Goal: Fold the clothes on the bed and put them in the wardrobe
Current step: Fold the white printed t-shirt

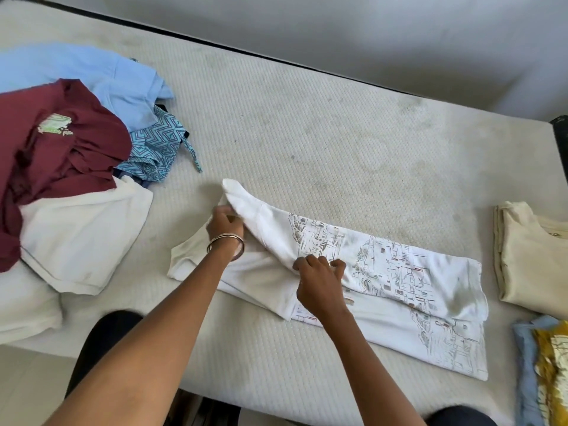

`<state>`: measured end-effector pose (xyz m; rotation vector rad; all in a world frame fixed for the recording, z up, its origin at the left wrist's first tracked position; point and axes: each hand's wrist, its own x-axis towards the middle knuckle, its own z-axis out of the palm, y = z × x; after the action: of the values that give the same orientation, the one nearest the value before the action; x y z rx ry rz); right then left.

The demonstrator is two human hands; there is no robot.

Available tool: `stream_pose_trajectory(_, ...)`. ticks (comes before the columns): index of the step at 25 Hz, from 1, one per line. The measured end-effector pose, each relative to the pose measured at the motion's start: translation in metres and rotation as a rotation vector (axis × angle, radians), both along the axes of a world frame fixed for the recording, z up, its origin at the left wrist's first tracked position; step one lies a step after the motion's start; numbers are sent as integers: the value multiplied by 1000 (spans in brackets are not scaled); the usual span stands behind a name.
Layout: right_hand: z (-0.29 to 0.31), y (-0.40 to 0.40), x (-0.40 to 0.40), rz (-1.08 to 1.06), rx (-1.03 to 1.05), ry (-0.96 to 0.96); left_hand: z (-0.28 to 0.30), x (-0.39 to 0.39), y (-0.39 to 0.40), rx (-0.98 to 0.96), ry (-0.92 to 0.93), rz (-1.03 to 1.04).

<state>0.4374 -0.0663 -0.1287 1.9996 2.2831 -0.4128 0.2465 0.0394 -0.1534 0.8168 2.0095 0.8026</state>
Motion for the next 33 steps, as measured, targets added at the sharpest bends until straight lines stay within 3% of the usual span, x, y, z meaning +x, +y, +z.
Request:
stream_pose_trajectory(2,16,10,5,-19,-173,80,-1,-21,8,-3,351,-72)
stream_pose_trajectory(4,27,29,7,-137,-150,265,0,-42,25,13,536,-275)
stream_pose_trajectory(8,7,67,15,-317,73,407,-13,-68,68,13,605,-684)
stream_pose_trajectory(13,-30,97,34,-282,-58,118,-13,-59,80,203,406,-460)
stream_pose_trajectory(15,-33,109,40,-292,-52,111,-14,-66,77,308,408,-348)
stream_pose_trajectory(18,-32,120,42,-367,-89,179,-23,-88,77,351,476,-363)
stream_pose_trajectory(20,-34,112,36,-376,9,163,-26,-92,80,291,478,-337)
stream_pose_trajectory(22,-35,93,24,-366,218,206,-19,-79,78,204,458,-186)
stream_pose_trajectory(24,-40,66,13,-276,298,294,-6,-59,64,306,676,-119)
stream_pose_trajectory(25,-46,52,11,-220,270,312,-3,-47,54,478,798,-232)
stream_pose_trajectory(27,-59,26,18,-183,161,291,-11,-14,16,781,822,-800)
stream_pose_trajectory(28,-63,18,28,-206,115,258,-15,9,-9,752,813,-1079)
stream_pose_trajectory(30,-68,9,61,-253,38,192,-18,46,-57,371,829,-1416)
stream_pose_trajectory(33,-67,-7,135,-249,-66,40,-20,73,-98,67,874,-1365)
